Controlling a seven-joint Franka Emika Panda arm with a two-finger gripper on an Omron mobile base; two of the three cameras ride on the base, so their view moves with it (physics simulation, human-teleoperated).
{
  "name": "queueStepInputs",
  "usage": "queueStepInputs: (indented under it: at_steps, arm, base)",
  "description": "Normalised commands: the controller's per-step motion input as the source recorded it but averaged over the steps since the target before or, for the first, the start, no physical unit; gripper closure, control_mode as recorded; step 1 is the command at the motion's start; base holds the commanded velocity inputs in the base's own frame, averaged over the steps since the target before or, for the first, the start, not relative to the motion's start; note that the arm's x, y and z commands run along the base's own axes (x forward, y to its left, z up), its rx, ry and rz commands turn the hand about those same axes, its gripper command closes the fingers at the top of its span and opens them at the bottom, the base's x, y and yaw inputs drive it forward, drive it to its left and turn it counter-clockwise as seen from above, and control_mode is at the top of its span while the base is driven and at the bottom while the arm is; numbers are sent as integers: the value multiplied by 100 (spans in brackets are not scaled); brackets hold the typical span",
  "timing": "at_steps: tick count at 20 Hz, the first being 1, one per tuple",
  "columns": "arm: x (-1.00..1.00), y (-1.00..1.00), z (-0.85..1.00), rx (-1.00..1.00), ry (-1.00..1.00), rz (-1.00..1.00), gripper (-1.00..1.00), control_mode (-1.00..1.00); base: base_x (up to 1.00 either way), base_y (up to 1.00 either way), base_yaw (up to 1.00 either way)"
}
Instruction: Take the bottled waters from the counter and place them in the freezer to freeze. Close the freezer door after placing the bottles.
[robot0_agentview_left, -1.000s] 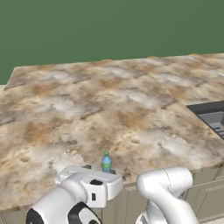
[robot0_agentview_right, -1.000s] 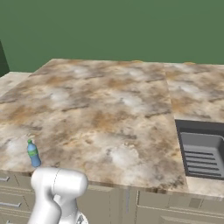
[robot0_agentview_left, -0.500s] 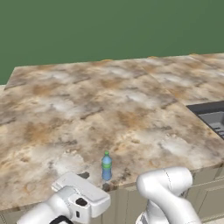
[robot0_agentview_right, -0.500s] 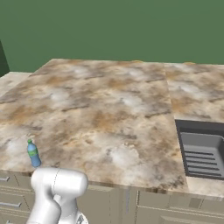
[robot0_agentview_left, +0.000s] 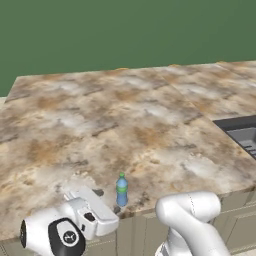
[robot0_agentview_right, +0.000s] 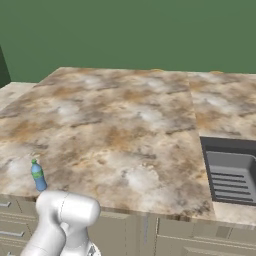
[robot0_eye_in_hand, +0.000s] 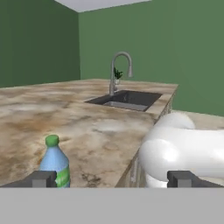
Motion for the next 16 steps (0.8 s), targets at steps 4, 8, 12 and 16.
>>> queueStepInputs:
  at_steps: [4,8,12,16]
  arm:
    - [46,0,-30,16,0,-4,-100,-100]
    - [28,6,-25,15,0,0,-100,-100]
    - [20,2,-24,10,4,2,-100,-100]
    - [12,0,-22,3,7,1,-100,-100]
  base:
    - [0,0,0]
    - [0,0,0]
    - [0,0,0]
    - [0,0,0]
